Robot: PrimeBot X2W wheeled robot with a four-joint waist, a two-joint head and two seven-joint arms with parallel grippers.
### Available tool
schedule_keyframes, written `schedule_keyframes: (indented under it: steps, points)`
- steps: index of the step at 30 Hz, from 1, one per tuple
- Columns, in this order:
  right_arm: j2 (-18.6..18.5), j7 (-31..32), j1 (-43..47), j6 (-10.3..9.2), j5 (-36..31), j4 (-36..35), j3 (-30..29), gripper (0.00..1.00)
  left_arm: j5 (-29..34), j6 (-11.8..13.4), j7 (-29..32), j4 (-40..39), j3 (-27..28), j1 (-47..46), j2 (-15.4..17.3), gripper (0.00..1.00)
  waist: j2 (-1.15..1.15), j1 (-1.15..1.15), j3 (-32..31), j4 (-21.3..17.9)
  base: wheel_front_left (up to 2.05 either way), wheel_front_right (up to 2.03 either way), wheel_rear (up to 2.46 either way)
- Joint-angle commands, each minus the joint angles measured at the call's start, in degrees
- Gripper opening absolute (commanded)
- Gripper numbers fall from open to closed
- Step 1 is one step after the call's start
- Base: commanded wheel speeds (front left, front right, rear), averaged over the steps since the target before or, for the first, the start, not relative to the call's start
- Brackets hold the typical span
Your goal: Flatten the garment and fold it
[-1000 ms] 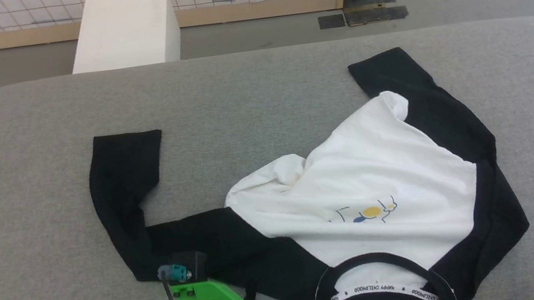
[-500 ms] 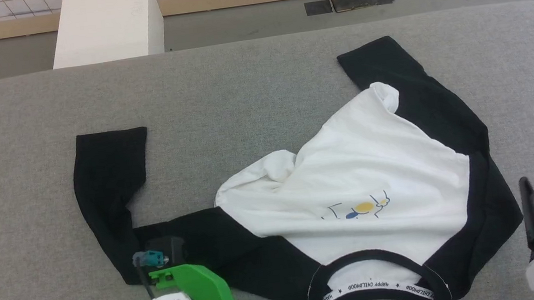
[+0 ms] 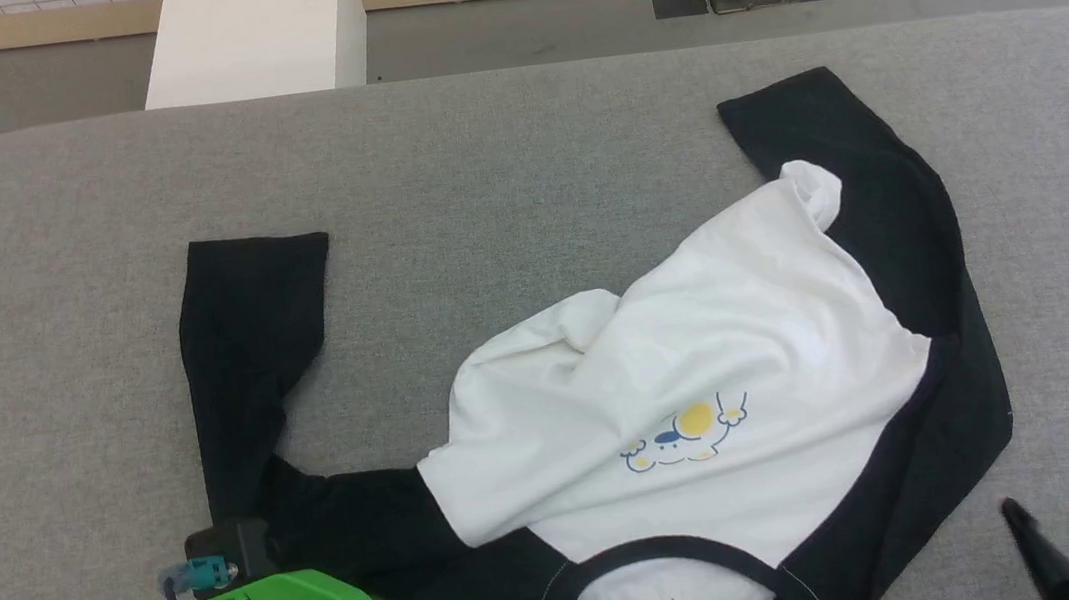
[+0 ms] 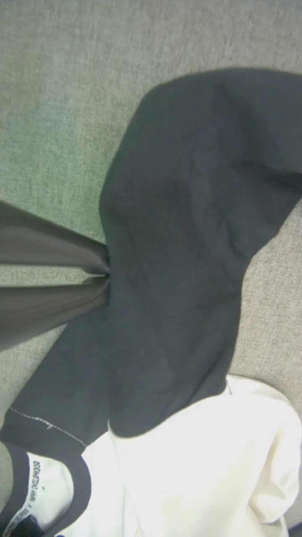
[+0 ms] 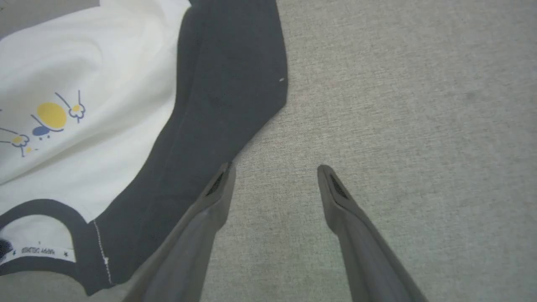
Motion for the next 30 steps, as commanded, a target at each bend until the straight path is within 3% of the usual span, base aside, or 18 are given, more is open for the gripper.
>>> schedule_keyframes:
  steps: [1,5,9,16,22,23,25,27,28,30]
  points:
    - [0.0,-0.4,-1.0,-0.08,1.0,0.1,1.2,1.0,-0.5,-0.1,-0.5,-0.2,0.1,0.5,0.1,0.0,0.0,0.0,0.2,0.1,0.0,0.0,0.0]
    - [0.0,-2.3,-3.5,-0.08,1.4,1.4,5.7,1.0,-0.7,-0.3,-0.6,-0.1,-0.3,0.2,-0.3,0.0,0.0,0.0,0.5,0.1,0.0,0.0,0.0]
    - [0.0,-3.3,-7.0,-0.08,-2.5,2.6,9.2,1.0,-0.7,-0.2,-0.5,-0.4,-0.9,0.0,-0.7,0.0,0.0,0.0,1.0,0.0,0.0,0.0,0.0]
    - [0.0,0.3,-13.7,-0.08,-13.9,7.2,8.9,1.0,-0.7,-0.5,-0.4,-0.6,-1.8,-1.2,-0.9,0.0,0.0,0.0,2.7,0.8,0.0,0.0,0.0]
    - [0.0,2.5,-15.7,-0.08,-17.3,11.2,7.9,1.0,-1.0,-1.5,-1.0,0.6,-2.6,-2.4,-1.3,0.0,0.0,0.0,3.4,1.9,0.0,0.0,0.0]
    - [0.0,2.8,-15.6,-0.08,-17.2,11.5,7.4,0.96,-1.0,-1.6,-1.0,0.8,-2.7,-2.5,-1.4,0.0,0.0,0.0,3.4,2.0,0.0,0.0,0.0]
    - [0.0,2.9,-14.9,-0.08,-16.9,11.5,6.2,0.48,-1.2,-1.7,-1.1,1.2,-2.9,-2.5,-1.5,0.0,0.0,0.0,3.2,2.2,0.0,0.0,0.0]
    - [0.0,2.0,-14.0,-0.08,-16.4,10.9,4.6,0.11,-1.3,-1.8,-1.3,1.4,-3.0,-2.4,-1.5,0.0,0.0,0.0,3.0,2.3,0.0,0.0,0.0]
    - [0.0,1.5,-13.3,-0.08,-15.9,10.6,3.7,0.0,-1.3,-1.8,-1.3,1.6,-3.0,-2.3,-1.5,0.0,0.0,0.0,2.8,2.2,0.0,0.0,0.0]
    - [0.0,0.8,-12.1,-0.08,-14.8,10.2,2.6,0.0,-1.5,-1.8,-1.5,1.8,-2.9,-2.0,-1.5,0.0,0.0,0.0,2.4,1.9,0.0,0.0,0.0]
